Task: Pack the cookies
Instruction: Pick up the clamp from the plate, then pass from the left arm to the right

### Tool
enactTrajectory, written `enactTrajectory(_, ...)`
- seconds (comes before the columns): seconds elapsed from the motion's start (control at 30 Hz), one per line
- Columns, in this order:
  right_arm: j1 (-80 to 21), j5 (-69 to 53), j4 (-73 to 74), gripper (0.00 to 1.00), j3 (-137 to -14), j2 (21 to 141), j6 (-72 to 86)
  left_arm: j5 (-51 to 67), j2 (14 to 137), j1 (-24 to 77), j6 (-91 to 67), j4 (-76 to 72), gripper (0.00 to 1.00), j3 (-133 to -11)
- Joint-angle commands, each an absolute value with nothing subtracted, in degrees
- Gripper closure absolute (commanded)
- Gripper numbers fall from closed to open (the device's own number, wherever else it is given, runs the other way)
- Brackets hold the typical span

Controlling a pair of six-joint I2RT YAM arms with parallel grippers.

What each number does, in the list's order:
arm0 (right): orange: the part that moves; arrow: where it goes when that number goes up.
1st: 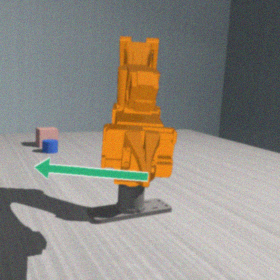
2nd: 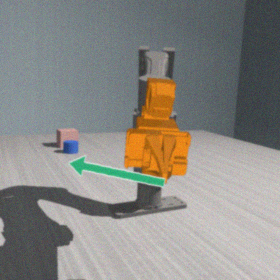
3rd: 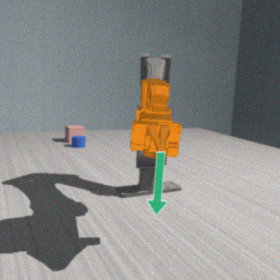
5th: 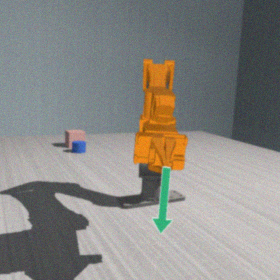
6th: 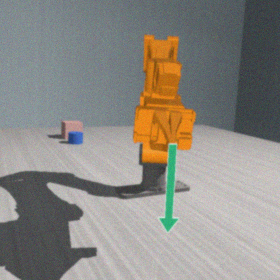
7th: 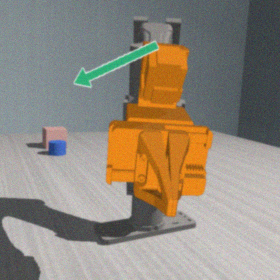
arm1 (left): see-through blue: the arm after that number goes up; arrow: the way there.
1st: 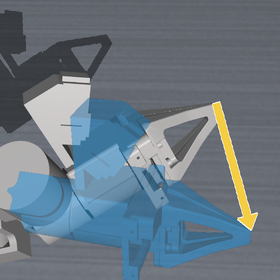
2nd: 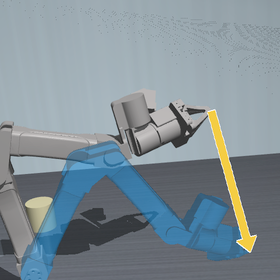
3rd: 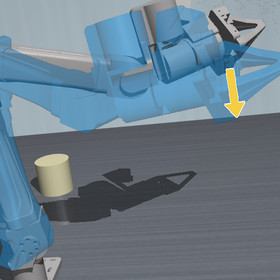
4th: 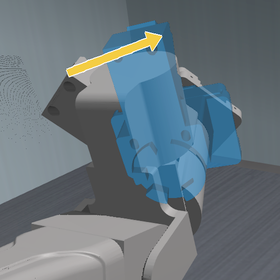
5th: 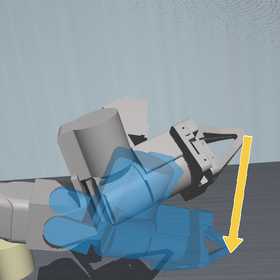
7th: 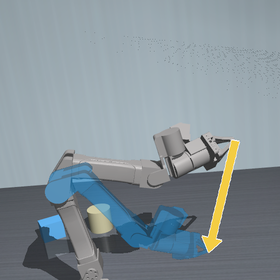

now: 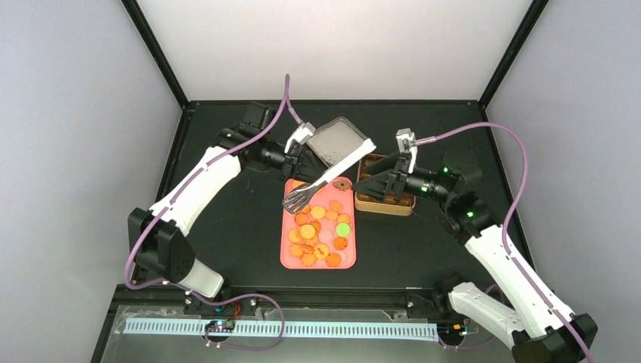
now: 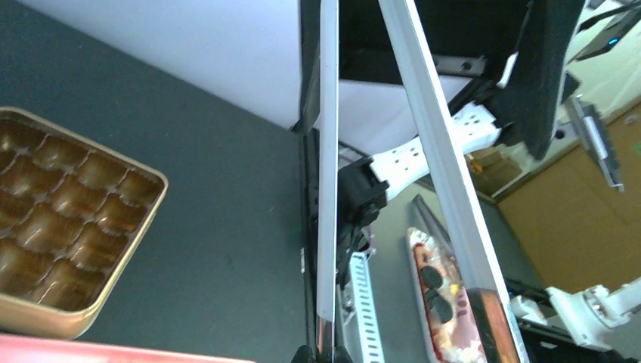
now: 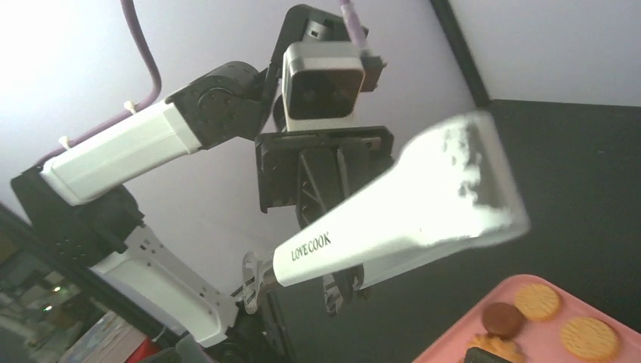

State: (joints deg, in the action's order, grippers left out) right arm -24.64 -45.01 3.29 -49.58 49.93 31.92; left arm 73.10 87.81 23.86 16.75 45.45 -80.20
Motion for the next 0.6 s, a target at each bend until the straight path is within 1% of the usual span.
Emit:
enactTrajectory(0.0, -28.3, -45.9, -5.7, 0.01, -50.0, 52.6, 35.4, 81.0, 84.2, 23.9, 3.9, 31.8, 0.99, -77.7)
enactTrajectory(0.1, -30.9, -44.5, -8.9, 0.03, -50.5, 54.8, 36.4, 81.1, 82.1, 24.0, -2.2, 24.5, 0.99, -75.1)
enactTrajectory(0.2, -32.9, -43.4, -12.5, 0.04, -50.9, 56.7, 37.6, 80.7, 80.8, 24.1, -4.9, 20.6, 0.99, -73.3)
enactTrajectory(0.37, -35.8, -41.6, -15.6, 0.07, -52.6, 59.9, 38.0, 80.1, 80.3, 24.1, -5.4, 20.2, 0.98, -72.5)
enactTrajectory(0.57, -36.8, -37.9, -19.3, 0.15, -52.8, 62.5, 39.7, 79.8, 79.7, 24.3, -5.6, 19.9, 0.98, -72.1)
